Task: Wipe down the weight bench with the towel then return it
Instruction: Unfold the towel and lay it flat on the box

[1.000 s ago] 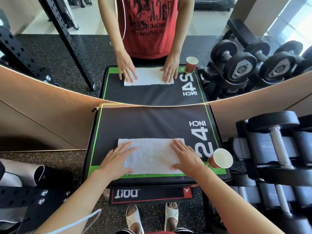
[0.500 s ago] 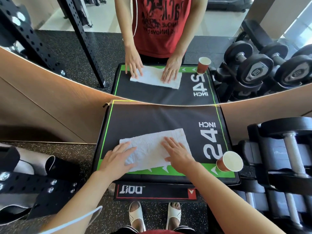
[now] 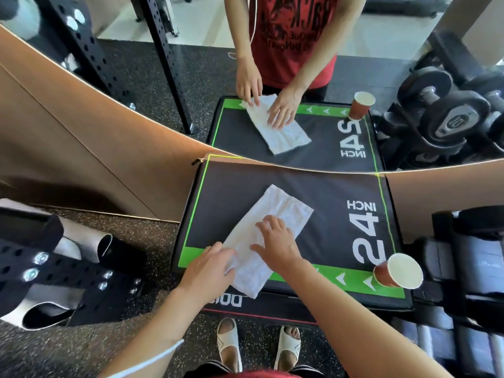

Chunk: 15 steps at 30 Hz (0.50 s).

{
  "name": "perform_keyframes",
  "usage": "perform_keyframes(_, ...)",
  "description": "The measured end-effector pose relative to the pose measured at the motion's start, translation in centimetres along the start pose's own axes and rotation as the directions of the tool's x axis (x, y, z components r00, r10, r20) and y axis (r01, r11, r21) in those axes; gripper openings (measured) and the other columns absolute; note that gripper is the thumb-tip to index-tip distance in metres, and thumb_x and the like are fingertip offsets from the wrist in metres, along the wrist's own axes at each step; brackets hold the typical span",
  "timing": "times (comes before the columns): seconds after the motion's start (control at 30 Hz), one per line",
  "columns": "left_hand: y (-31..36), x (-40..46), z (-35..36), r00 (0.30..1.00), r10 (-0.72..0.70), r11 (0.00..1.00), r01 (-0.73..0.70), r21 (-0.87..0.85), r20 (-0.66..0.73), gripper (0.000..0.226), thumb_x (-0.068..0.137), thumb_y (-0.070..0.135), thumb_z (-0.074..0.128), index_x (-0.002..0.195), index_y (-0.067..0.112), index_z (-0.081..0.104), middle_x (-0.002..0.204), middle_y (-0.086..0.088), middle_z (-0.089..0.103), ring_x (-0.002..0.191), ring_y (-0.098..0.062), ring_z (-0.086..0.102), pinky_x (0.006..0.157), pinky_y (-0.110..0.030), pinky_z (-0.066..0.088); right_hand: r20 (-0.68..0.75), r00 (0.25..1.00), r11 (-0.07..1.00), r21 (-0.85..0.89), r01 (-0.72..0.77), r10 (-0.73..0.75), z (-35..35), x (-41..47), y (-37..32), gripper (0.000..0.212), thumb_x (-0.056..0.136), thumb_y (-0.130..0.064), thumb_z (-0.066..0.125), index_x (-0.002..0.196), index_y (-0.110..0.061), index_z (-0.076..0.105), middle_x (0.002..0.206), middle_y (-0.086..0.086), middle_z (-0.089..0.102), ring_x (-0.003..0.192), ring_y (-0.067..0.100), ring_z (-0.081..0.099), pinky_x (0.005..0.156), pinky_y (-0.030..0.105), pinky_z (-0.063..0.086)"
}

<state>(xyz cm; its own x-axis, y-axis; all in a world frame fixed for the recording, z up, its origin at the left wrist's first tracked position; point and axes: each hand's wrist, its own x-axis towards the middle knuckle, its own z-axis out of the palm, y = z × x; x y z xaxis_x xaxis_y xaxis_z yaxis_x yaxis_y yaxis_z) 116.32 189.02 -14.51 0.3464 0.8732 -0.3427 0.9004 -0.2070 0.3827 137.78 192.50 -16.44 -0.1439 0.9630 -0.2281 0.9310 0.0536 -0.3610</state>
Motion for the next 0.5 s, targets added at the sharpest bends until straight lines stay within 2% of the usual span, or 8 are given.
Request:
perform_keyframes(0.13, 0.2, 2.1, -1.0, 0.997, 0.055, 0.998, -0.054, 0.023, -0.054, 0.038, 0.099, 0.037, 0.054, 0.137, 0.033, 0.058, 0.126, 0.013, 0.051, 0.121, -0.015, 0.052, 0.091, -0.038, 0.050, -0.011, 1.000, 0.999, 0.034, 0.006, -0.005, 0.8, -0.8, 0.5, 0.059, 0.096, -0.044, 0.064, 0.147, -0.022, 0.043, 0.158, -0.001, 0.029, 0.146, 0.021, 0.026, 0.111, 0.037, 0.031)
perform_keyframes(0.27, 1.3, 4.6, -2.2, 0.988, 0.153, 0.986, -0.152, 0.066, -0.013, 0.039, 0.100, 0.034, 0.056, 0.139, 0.030, 0.057, 0.124, 0.012, 0.050, 0.119, -0.015, 0.050, 0.088, -0.035, 0.047, 0.021, 0.998, 0.998, 0.004, 0.058, -0.058, 0.5, -1.4, 2.2, 0.066, 0.097, -0.039, 0.066, 0.154, -0.023, 0.037, 0.165, -0.002, 0.024, 0.154, 0.021, 0.016, 0.119, 0.040, 0.026)
perform_keyframes(0.37, 2.5, 6.1, -2.3, 0.975, 0.224, 0.971, -0.222, 0.092, -0.007, 0.037, 0.100, 0.032, 0.058, 0.137, 0.030, 0.058, 0.127, 0.012, 0.051, 0.119, -0.016, 0.050, 0.087, -0.035, 0.047, 0.066, 0.995, 0.996, 0.037, 0.075, -0.077, 0.5, -2.6, 4.5, 0.074, 0.097, -0.036, 0.067, 0.160, -0.026, 0.030, 0.169, -0.005, 0.017, 0.158, 0.017, 0.007, 0.126, 0.037, 0.015)
perform_keyframes(0.5, 4.5, 7.2, -0.7, 0.945, 0.327, 0.939, -0.328, 0.101, 0.022, 0.034, 0.098, 0.030, 0.063, 0.132, 0.028, 0.062, 0.131, 0.014, 0.052, 0.118, -0.017, 0.049, 0.090, -0.038, 0.049, 0.089, 0.989, 0.993, 0.051, 0.111, -0.115, 0.1, -5.1, 8.1, 0.077, 0.094, -0.031, 0.071, 0.160, -0.032, 0.031, 0.169, -0.016, 0.015, 0.157, 0.009, 0.003, 0.125, 0.032, 0.011)
